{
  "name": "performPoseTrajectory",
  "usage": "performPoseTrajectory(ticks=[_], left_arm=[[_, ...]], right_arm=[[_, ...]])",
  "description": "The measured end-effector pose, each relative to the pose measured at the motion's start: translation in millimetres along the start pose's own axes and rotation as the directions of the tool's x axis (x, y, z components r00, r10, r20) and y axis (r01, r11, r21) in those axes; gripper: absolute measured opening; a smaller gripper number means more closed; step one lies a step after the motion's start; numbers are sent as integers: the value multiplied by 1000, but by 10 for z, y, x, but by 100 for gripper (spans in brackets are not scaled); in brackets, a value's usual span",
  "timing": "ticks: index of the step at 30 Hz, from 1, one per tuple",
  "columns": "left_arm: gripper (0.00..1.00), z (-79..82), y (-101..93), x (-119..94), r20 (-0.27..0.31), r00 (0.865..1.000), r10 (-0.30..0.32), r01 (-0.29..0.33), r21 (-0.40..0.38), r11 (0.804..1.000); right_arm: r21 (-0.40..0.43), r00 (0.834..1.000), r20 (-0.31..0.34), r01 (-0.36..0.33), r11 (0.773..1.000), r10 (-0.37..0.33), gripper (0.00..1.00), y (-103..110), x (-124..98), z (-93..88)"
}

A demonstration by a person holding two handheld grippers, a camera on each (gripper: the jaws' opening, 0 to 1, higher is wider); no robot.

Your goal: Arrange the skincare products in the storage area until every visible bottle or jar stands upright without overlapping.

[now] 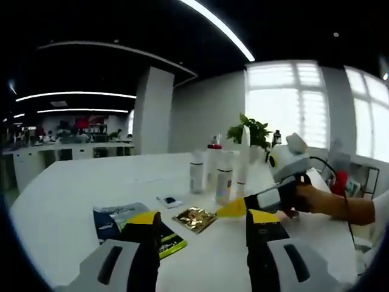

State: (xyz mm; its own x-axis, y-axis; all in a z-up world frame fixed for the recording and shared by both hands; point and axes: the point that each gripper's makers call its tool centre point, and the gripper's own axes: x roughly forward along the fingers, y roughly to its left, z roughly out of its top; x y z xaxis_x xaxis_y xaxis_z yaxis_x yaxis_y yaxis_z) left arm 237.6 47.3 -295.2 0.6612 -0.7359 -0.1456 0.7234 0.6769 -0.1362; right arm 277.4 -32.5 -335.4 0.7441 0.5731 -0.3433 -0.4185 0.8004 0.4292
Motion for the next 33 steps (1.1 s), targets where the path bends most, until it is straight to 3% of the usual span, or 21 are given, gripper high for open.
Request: performPoseTrajectory(ticks=[7, 12, 19, 33], left_arm=[[57, -19, 50, -3, -5, 1000, 18, -18, -13, 1000], [56, -44, 75, 9, -14, 999, 29, -30, -10, 1000], [56, -54, 73, 19, -17, 999, 28, -29, -11, 1000], [56, -34, 93, 12, -10, 999, 32, -32, -15, 999]], right_arm=[[-75, 999, 29, 17, 997, -15, 12, 7, -61, 9], [-61, 999, 13, 50, 997, -49, 0, -63, -44, -49], [-45, 990, 12, 138, 989, -137, 0, -297, 3, -83], [-103, 975, 78, 217, 971, -209, 0, -443, -7, 27]])
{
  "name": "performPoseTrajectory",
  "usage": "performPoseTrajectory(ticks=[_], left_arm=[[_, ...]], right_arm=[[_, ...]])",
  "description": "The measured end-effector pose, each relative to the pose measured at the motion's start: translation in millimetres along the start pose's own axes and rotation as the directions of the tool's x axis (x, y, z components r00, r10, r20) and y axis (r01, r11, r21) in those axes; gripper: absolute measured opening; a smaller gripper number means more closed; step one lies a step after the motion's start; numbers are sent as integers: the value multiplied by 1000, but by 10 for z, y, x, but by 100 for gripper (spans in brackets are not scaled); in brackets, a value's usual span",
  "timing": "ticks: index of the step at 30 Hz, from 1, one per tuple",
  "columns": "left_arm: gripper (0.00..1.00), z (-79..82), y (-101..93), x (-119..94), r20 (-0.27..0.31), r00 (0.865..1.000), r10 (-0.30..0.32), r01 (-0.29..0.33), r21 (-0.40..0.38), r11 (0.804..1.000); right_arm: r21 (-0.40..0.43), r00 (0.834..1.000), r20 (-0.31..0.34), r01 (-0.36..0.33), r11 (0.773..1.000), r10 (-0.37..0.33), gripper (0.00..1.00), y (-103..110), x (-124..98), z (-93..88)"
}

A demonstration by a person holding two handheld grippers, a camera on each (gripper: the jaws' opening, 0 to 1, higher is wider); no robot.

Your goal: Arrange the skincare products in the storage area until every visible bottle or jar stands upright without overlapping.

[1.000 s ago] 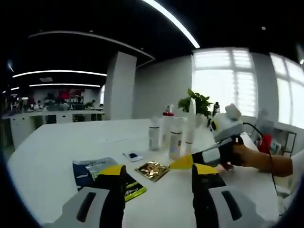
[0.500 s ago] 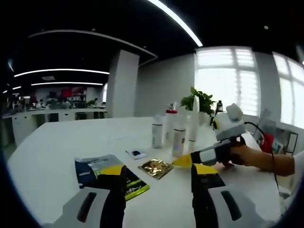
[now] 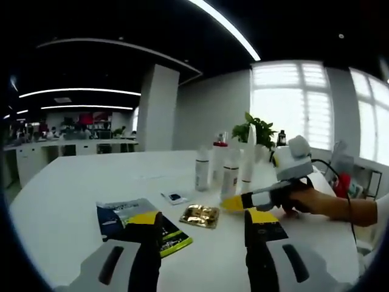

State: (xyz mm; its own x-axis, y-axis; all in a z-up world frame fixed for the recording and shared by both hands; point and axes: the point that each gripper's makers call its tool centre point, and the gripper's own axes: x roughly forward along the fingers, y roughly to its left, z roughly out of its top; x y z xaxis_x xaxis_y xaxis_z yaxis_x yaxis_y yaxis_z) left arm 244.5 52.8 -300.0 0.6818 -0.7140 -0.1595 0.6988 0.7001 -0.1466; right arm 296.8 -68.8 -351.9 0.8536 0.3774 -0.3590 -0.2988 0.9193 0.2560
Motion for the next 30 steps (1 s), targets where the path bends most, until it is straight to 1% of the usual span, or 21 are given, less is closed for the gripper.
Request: performPoseTrajectory(ticks=[4, 5, 6, 7, 9, 10, 30], left_arm=[[56, -13, -7, 2, -4, 1000, 1, -1, 5, 1000], [56, -13, -7, 1, -3, 1000, 1, -1, 4, 1000], [56, -12, -5, -1, -2, 1000, 2, -2, 2, 1000], [56, -10, -6, -5, -1, 1000, 2, -2, 1, 1000], [56, -6, -7, -11, 1, 1000, 3, -3, -1, 1000], [56, -4, -12, -16, 3, 1000, 3, -3, -2, 1000], [56, 7, 9, -25, 7, 1000, 8, -8, -6, 1000]], right_arm=[[-52, 1000, 10, 24, 998, -24, 0, -72, 100, 2], [-53, 1000, 8, 24, 998, -24, 0, -75, 107, -5], [-71, 999, 29, 15, 997, -13, 0, -61, 124, 34], [-66, 1000, 17, 17, 998, -16, 0, -57, 114, 13], [-66, 1000, 15, 11, 998, -10, 0, -44, 106, 12], [-68, 1000, 11, -3, 998, 4, 0, -16, 100, 5], [-84, 998, -40, -41, 996, 38, 0, 141, -26, -88]])
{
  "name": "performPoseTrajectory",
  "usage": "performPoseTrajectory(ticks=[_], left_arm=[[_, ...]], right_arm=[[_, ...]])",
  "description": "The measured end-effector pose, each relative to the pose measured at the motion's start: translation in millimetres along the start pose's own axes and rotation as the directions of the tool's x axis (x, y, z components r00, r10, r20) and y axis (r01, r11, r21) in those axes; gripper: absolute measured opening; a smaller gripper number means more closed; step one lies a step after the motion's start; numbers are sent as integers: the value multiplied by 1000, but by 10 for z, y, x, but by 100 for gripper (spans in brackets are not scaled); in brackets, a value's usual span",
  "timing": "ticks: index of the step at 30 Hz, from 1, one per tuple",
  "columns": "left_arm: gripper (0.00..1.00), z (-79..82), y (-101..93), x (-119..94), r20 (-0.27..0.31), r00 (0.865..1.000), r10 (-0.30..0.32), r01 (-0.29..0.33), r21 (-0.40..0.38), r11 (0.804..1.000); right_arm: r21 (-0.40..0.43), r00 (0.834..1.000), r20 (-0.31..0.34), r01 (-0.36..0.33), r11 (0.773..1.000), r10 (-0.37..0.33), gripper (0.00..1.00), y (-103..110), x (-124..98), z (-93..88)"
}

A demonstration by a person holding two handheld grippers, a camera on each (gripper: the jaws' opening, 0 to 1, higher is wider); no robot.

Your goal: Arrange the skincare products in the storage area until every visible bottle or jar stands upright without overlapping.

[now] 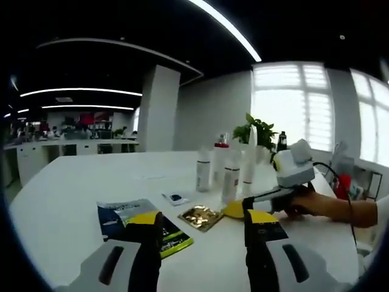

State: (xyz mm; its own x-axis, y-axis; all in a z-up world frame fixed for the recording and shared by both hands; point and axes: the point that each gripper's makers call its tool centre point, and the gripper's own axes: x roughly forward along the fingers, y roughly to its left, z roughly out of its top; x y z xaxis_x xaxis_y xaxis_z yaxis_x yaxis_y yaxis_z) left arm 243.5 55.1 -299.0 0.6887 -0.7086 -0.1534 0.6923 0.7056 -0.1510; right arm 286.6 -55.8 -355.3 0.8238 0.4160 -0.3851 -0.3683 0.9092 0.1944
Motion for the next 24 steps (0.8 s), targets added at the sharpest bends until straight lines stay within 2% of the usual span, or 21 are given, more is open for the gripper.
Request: performPoseTrajectory(ticks=[18, 24], left_arm=[[56, -9, 5, 1, -1, 1000, 4, -4, -2, 1000], [56, -10, 5, -1, -2, 1000, 8, -8, 3, 1000]], right_arm=[[-11, 1000, -19, -12, 1000, 12, 0, 48, -27, -33], [-12, 1000, -4, -11, 1000, 11, 0, 44, -52, 29]])
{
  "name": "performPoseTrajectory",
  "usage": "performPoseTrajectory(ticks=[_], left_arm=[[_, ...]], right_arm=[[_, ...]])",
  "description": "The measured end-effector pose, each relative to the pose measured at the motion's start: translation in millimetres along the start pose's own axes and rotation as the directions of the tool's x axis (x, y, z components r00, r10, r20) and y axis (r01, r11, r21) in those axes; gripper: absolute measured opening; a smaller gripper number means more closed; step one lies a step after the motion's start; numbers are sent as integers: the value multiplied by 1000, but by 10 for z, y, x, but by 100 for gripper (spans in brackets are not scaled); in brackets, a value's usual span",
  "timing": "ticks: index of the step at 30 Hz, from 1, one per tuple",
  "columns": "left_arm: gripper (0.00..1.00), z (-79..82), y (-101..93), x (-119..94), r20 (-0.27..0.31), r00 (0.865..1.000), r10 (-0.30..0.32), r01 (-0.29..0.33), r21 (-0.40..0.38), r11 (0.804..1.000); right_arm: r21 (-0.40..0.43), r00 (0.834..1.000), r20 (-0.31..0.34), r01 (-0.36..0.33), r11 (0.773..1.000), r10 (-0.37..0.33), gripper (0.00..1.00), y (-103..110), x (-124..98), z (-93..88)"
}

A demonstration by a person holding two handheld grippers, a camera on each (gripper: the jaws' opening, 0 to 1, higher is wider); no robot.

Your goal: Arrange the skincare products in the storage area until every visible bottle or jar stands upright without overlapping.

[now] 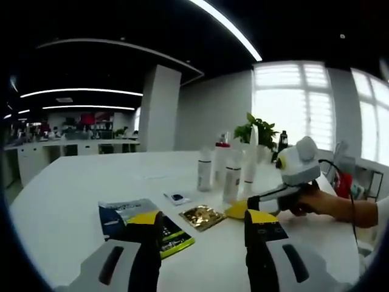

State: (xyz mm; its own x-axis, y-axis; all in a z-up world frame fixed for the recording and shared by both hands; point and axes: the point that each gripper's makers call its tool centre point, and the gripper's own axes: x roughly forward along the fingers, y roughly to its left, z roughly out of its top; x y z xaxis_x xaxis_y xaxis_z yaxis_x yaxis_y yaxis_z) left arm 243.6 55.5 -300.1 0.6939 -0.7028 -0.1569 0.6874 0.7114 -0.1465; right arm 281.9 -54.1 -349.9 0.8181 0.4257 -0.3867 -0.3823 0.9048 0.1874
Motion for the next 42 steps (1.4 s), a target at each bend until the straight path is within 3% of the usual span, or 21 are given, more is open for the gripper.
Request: performPoseTrajectory(ticks=[7, 14, 20, 22, 23, 26, 29, 32, 34, 36, 38, 42], left_arm=[[57, -6, -16, -1, -1, 1000, -4, 4, 5, 1000], [59, 8, -4, 3, 0, 1000, -5, 5, 4, 1000], [72, 106, -60, -54, 22, 1000, -3, 2, 32, 999], [75, 156, -5, -85, 29, 1000, 10, -10, 6, 1000], [76, 176, 12, -95, 36, 999, 8, -8, -3, 1000], [83, 337, 5, -181, 103, 995, 7, 2, -90, 996], [90, 387, -29, -260, 119, 993, -9, 23, -120, 992], [96, 381, -111, -330, 100, 995, -23, 37, -142, 989], [96, 298, -209, -415, 36, 999, -37, 40, -81, 996], [96, 311, -248, -496, 27, 999, -36, 38, -81, 996], [97, 293, -261, -585, -3, 1000, -26, 25, -73, 997], [95, 322, -283, -752, -5, 1000, 3, -3, -48, 999]], right_arm=[[-87, 997, 6, -73, 994, 73, 1, 198, -56, 21], [-103, 991, 30, -128, 986, 131, 37, 350, -117, 55], [-273, 986, 91, -111, 956, 141, 53, 485, -251, 201], [-304, 979, 118, -125, 944, 167, 59, 568, -344, 272], [-292, 979, 110, -134, 947, 172, 62, 588, -378, 271], [-237, 950, 130, -249, 939, 284, 70, 783, -543, 342], [-223, 937, 141, -285, 932, 320, 77, 806, -656, 411], [-235, 937, 148, -277, 932, 316, 82, 772, -771, 456], [-253, 936, 165, -264, 931, 311, 87, 739, -904, 515], [-246, 937, 195, -239, 939, 290, 87, 690, -1048, 572], [-213, 900, 259, -301, 930, 351, 87, 767, -1220, 679], [-183, 893, 279, -311, 933, 353, 92, 696, -1400, 759]])
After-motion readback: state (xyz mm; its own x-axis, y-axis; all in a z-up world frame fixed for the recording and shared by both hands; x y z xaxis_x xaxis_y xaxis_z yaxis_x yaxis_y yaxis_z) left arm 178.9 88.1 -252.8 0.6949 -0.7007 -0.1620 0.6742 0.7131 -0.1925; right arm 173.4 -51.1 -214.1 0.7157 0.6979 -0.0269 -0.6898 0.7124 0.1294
